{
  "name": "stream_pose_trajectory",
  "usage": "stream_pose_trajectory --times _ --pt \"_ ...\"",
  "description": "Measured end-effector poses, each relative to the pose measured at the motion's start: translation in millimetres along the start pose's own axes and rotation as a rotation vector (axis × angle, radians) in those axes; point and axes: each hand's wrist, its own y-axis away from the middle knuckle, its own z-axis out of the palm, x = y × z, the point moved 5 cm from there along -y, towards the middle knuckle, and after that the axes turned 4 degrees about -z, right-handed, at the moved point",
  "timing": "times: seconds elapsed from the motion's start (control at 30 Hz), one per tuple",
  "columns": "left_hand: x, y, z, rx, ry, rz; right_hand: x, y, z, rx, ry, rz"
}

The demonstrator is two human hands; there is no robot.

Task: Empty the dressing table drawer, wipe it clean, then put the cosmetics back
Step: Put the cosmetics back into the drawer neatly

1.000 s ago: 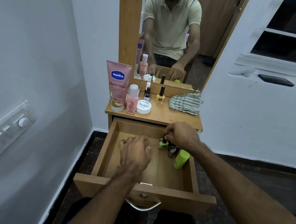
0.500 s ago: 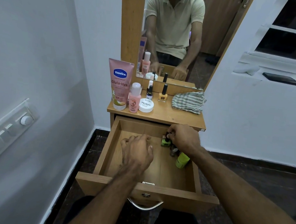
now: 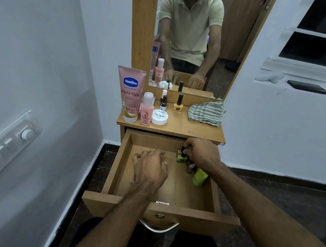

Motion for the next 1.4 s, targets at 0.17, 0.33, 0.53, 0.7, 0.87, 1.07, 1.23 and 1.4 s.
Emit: stream_pose_trajectory --times 0.17,0.33,0.53,0.7,0.87,1.07,1.23,1.4 --pt "0 0 0 -0.006 -0.002 -0.005 -1 2 -2 0.014 -0.01 0.004" --pt "0 0 0 -0.018 0.0 -0.01 -2 4 -4 0.009 -0.022 -0.002" --pt "3 1 -4 -0.017 0.001 -0.004 -13 -5 -32 0.117 -0.089 -0.06" --pt "5 2 -8 -0.019 -0.01 -0.006 -34 -44 -74 0.314 -0.155 -0.084" --pt "4 3 -11 -0.033 0.004 -0.021 -45 -89 -85 0.128 -0.036 0.016" --pt "5 4 -11 -0.045 -0.008 -0.012 -45 -106 -88 0.106 -0.005 0.003" --pt "7 4 -10 -0.049 -0.016 0.004 -38 -101 -88 0.251 -0.155 0.042" --pt "6 3 -8 -0.046 -0.018 0.002 -38 -91 -89 0.31 -0.206 0.03"
